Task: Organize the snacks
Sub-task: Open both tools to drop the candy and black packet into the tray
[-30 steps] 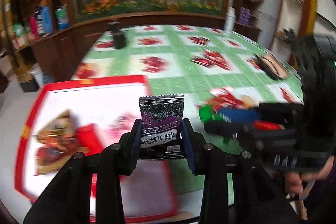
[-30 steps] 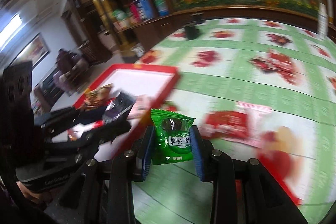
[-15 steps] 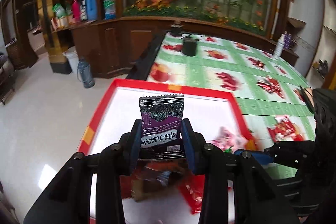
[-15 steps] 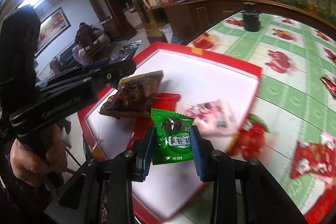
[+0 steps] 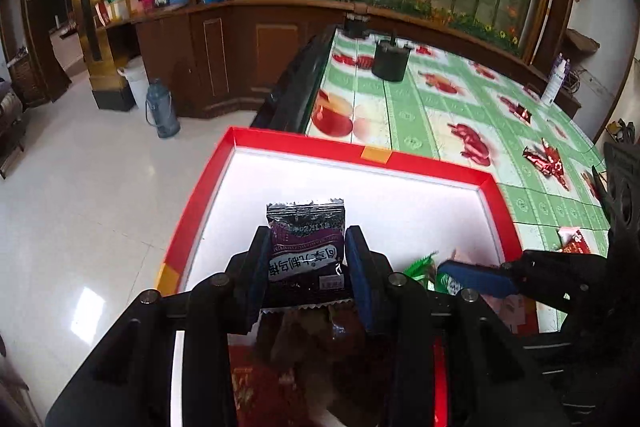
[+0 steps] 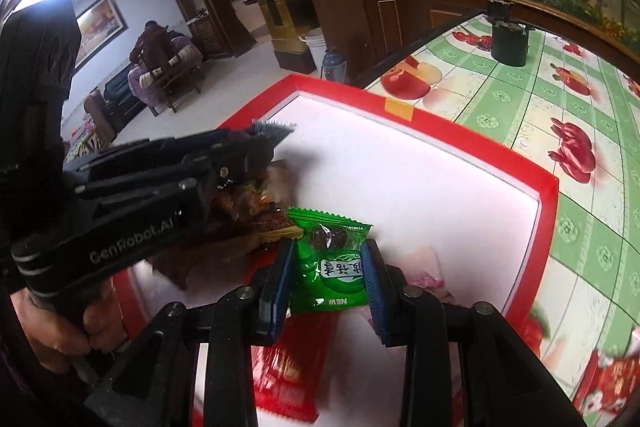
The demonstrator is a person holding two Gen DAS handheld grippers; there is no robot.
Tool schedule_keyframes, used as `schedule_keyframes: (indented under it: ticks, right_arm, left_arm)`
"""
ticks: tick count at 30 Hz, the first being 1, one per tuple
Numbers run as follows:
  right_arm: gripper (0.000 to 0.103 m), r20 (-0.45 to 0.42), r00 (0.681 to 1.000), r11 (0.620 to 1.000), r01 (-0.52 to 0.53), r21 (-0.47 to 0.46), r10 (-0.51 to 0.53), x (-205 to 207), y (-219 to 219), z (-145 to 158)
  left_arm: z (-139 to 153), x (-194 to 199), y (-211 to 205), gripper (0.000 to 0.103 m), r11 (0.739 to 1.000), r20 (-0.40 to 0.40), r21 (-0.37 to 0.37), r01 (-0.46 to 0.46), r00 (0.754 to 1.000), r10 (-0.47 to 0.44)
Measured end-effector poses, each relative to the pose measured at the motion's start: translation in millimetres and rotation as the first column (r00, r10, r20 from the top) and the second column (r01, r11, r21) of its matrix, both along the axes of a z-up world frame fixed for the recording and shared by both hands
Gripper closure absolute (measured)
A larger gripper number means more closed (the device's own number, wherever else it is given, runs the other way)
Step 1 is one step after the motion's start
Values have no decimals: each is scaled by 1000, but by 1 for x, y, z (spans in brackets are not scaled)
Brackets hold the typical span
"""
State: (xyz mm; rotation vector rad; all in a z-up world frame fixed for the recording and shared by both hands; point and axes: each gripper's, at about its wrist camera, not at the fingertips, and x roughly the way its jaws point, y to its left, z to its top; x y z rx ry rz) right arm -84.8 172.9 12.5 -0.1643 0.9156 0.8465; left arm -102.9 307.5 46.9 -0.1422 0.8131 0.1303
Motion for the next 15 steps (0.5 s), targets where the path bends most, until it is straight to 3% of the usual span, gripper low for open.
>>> schedule_keyframes:
  ticks: [5, 9, 10, 12, 15]
  right_arm:
    - [69, -5, 1000, 1000, 20, -10, -20, 12, 4, 0]
    - [66, -32, 999, 999, 40, 3, -40, 18, 3, 0]
    - [66, -39, 998, 999, 40, 15, -39, 19, 1, 0]
    - [61, -40, 998, 998, 46, 36, -44, 18, -5, 2]
    - [52, -23, 997, 995, 71, 69, -69, 16, -19, 9]
  left_arm:
    - [-1, 11, -1, 64, 1000, -37, 20, 15, 999, -15]
    - [-9, 18, 1, 45, 1000, -110, 15, -9, 994, 10]
    - [-8, 17, 2, 43, 1000, -109, 20, -20, 994, 22]
    - [-5, 12, 4, 31, 998, -95, 39, -58, 994, 62]
    - [6, -4, 2, 28, 989, -38, 86, -120, 992, 123]
